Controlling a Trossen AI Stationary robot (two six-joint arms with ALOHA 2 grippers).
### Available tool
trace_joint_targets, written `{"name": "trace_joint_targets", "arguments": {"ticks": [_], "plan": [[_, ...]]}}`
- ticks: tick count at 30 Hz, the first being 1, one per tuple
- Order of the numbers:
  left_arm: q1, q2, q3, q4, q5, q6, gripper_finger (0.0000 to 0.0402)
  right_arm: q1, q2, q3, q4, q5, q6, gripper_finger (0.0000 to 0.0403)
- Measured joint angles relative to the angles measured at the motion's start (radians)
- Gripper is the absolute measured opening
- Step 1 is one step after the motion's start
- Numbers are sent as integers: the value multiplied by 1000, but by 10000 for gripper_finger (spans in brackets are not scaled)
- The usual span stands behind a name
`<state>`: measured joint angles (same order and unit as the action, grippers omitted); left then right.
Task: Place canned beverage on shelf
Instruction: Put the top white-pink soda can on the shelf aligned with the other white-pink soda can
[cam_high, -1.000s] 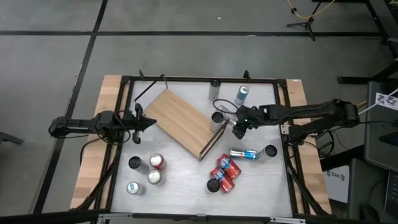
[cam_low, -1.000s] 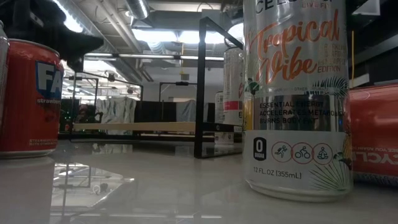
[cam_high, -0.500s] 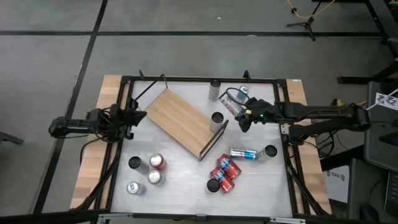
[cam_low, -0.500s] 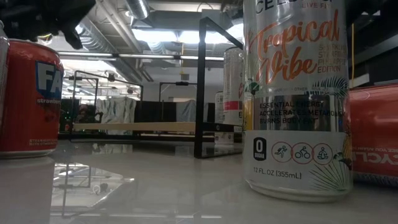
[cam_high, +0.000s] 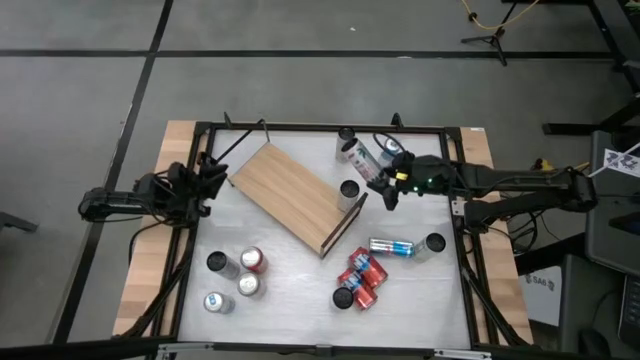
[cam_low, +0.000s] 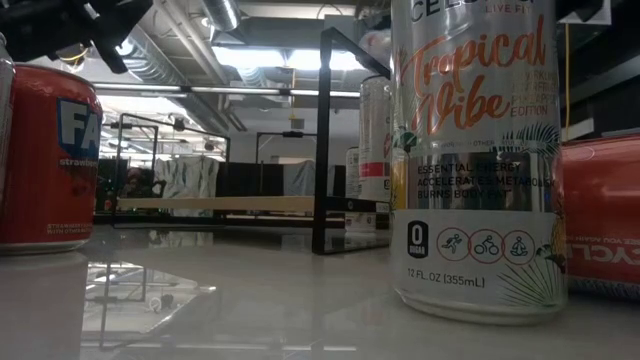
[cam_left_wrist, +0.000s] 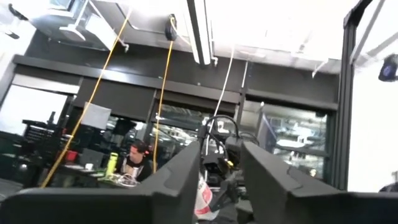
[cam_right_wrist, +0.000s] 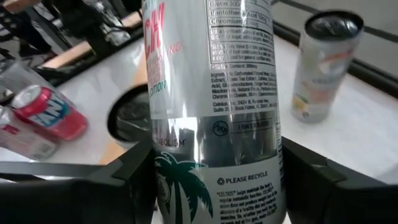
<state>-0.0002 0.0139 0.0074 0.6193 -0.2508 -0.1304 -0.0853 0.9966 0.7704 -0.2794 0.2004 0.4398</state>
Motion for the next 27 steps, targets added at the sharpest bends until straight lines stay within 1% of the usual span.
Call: {"name": "trace_joint_targets", "arguments": {"ticks": [8,15,20,25,27], "plan": [[0,49,3,34,6,-25,180,0,0,0,21,-2,-11,253],[0,154,84,33,9,-51,209,0,0,0,27,-3,-11,253],[0,287,194,29,6,-51,211,0,0,1,66,-43,-30,253],[0,463,339,23,-51,-73,211,0,0,2,77,-69,-60,253],[0,538,404,-4,-62,-73,212,0,0,2,80,-87,-76,253]]}}
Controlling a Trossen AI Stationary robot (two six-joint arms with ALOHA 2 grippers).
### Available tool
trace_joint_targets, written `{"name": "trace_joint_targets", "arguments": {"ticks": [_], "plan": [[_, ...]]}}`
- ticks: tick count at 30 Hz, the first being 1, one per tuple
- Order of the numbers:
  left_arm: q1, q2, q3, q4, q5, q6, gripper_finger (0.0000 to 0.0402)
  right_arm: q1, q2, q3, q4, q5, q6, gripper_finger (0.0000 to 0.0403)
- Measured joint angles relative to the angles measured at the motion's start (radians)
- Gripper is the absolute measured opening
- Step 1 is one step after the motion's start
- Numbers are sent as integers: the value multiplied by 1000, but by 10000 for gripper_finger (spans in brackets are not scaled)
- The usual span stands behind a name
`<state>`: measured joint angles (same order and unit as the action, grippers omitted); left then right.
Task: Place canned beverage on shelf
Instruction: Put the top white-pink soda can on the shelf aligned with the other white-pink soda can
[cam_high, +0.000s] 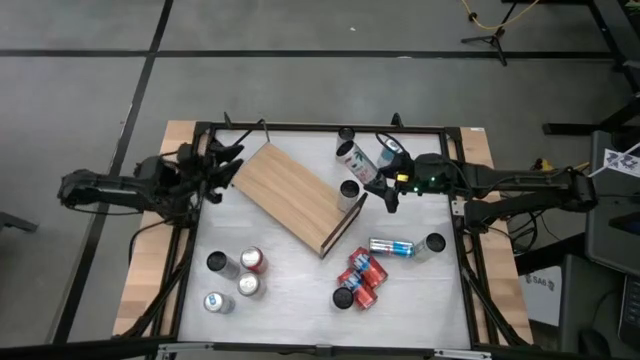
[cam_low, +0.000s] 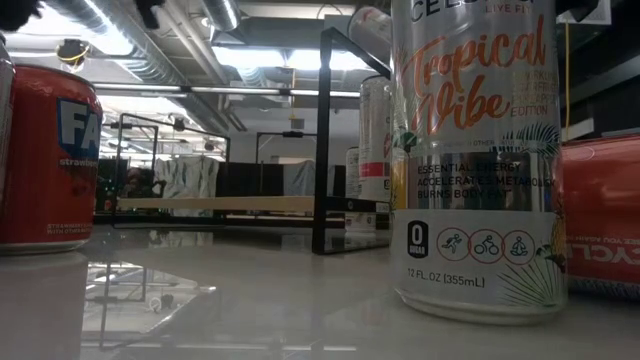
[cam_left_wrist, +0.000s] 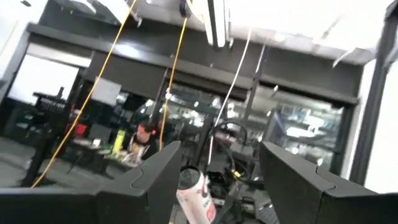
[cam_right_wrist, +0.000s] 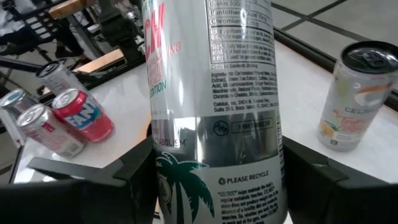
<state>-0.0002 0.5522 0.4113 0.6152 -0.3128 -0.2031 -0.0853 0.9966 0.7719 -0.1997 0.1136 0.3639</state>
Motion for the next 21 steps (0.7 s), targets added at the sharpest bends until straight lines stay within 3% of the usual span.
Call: {"name": "trace_joint_targets", "arguments": {"ticks": [14,21], "plan": [[25,486,472,-362,25,1,212,0,0,0,20,-82,-61,253],[67,658,610,-405,98,-5,212,0,0,0,19,-132,-110,253]]}}
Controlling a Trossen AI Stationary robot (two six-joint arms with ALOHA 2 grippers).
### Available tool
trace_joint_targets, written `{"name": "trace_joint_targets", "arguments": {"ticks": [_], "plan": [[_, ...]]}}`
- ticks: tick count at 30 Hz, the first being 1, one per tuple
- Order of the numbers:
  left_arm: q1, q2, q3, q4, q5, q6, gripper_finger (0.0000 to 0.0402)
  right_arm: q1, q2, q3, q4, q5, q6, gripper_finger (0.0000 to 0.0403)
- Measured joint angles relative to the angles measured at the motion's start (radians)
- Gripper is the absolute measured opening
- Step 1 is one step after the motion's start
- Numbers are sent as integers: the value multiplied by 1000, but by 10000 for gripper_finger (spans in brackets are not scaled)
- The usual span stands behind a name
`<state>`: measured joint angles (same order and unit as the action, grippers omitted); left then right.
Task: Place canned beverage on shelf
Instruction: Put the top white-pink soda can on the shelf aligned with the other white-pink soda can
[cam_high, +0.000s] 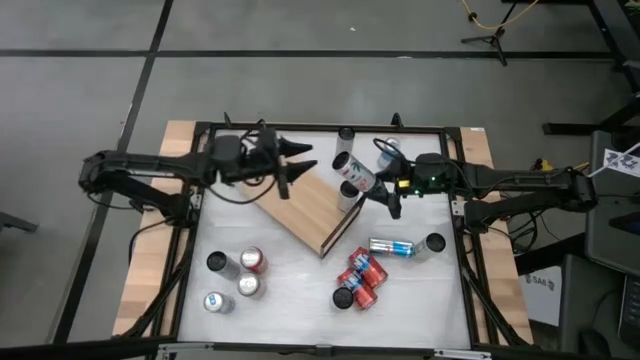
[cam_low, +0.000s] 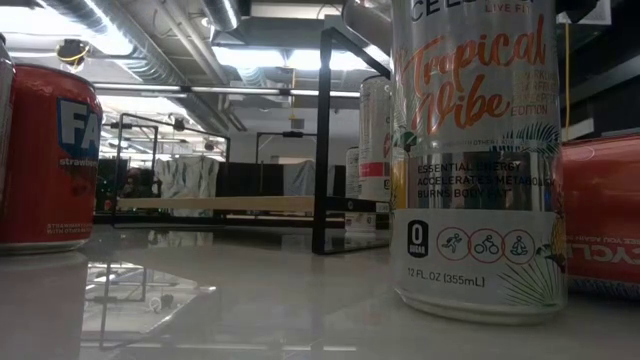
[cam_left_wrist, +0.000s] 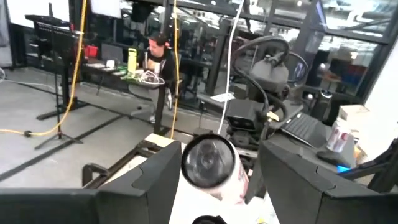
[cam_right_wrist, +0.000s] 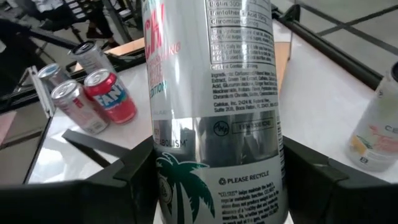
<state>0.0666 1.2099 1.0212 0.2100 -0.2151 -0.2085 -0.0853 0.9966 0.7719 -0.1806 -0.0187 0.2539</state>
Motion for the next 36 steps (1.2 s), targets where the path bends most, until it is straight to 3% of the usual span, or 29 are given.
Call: {"name": "trace_joint_targets", "arguments": {"ticks": [11,36], "plan": [[27,164,77,14,131,-3,212,1,0,0,0,-80,-87,253],[3,204,77,30,132,-22,212,1,1,0,-17,-99,-130,253]]}}
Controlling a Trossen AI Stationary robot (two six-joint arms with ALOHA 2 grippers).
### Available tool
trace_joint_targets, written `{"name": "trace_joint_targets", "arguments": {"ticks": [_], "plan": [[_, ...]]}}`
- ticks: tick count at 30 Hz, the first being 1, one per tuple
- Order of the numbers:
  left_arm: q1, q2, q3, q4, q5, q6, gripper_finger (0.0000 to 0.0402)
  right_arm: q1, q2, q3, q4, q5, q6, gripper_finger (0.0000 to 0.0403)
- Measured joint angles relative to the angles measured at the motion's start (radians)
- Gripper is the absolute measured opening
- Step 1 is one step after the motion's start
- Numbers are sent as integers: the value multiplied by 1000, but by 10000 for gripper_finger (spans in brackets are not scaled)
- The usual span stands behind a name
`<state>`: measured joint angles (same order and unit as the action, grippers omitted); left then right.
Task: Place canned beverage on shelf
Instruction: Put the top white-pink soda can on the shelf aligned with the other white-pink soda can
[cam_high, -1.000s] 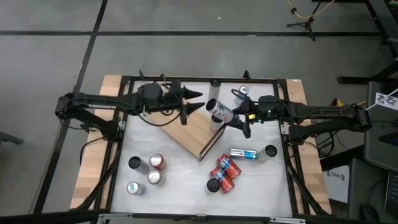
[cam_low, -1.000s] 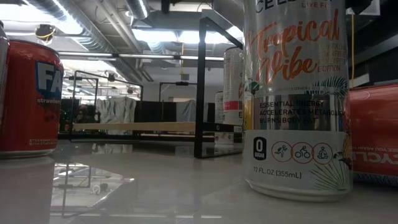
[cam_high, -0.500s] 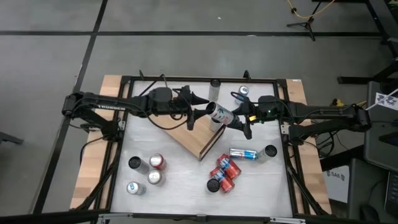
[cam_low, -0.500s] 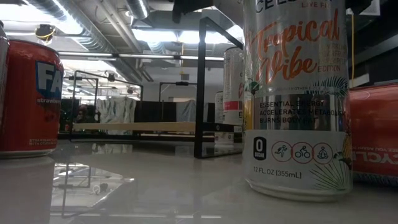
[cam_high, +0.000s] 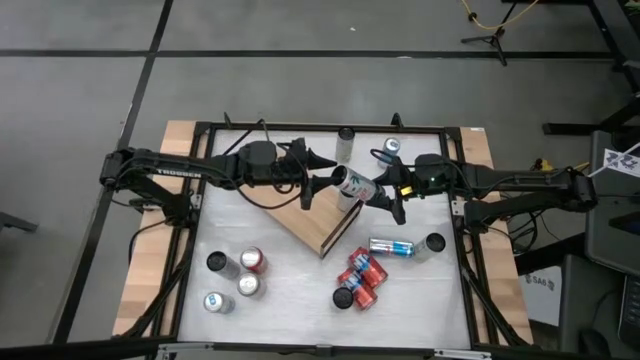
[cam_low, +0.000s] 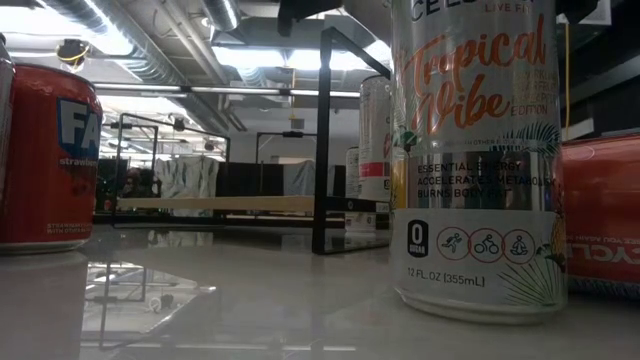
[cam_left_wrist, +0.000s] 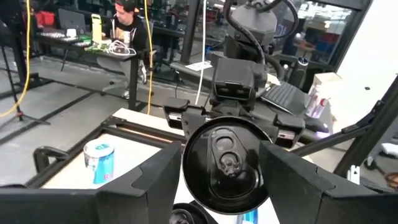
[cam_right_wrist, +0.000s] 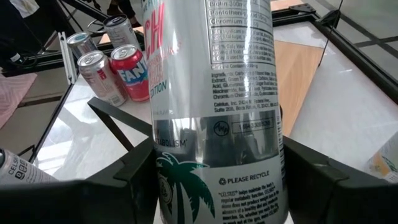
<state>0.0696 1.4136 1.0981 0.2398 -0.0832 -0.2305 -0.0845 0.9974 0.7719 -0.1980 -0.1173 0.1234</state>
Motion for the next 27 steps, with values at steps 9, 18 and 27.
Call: {"name": "trace_joint_targets", "arguments": {"ticks": [9,18,27], "plan": [[0,0,0,0,20,27,212,0,0,0,-14,0,0,253],[0,0,0,0,77,29,212,0,0,0,-14,0,0,253],[0,0,0,0,79,31,218,0,0,0,-14,0,1,253]]}}
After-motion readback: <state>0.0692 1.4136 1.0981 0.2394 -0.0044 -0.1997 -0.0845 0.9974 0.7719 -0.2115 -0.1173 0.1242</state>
